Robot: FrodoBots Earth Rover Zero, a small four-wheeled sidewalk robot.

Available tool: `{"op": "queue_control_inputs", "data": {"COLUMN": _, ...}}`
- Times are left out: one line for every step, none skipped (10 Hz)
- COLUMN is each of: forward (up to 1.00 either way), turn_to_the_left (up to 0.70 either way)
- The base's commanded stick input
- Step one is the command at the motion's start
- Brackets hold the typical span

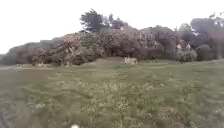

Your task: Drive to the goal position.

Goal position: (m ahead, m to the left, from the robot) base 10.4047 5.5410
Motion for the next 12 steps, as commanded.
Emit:
{"op": "queue_control_inputs", "data": {"forward": 0.70, "turn_to_the_left": 0.00}}
{"op": "queue_control_inputs", "data": {"forward": 0.70, "turn_to_the_left": 0.00}}
{"op": "queue_control_inputs", "data": {"forward": 0.70, "turn_to_the_left": 0.00}}
{"op": "queue_control_inputs", "data": {"forward": 0.70, "turn_to_the_left": 0.00}}
{"op": "queue_control_inputs", "data": {"forward": 0.70, "turn_to_the_left": 0.00}}
{"op": "queue_control_inputs", "data": {"forward": 0.70, "turn_to_the_left": 0.00}}
{"op": "queue_control_inputs", "data": {"forward": 0.70, "turn_to_the_left": 0.00}}
{"op": "queue_control_inputs", "data": {"forward": 0.70, "turn_to_the_left": 0.00}}
{"op": "queue_control_inputs", "data": {"forward": 0.70, "turn_to_the_left": 0.00}}
{"op": "queue_control_inputs", "data": {"forward": 0.70, "turn_to_the_left": 0.00}}
{"op": "queue_control_inputs", "data": {"forward": 0.70, "turn_to_the_left": 0.00}}
{"op": "queue_control_inputs", "data": {"forward": 0.70, "turn_to_the_left": 0.00}}
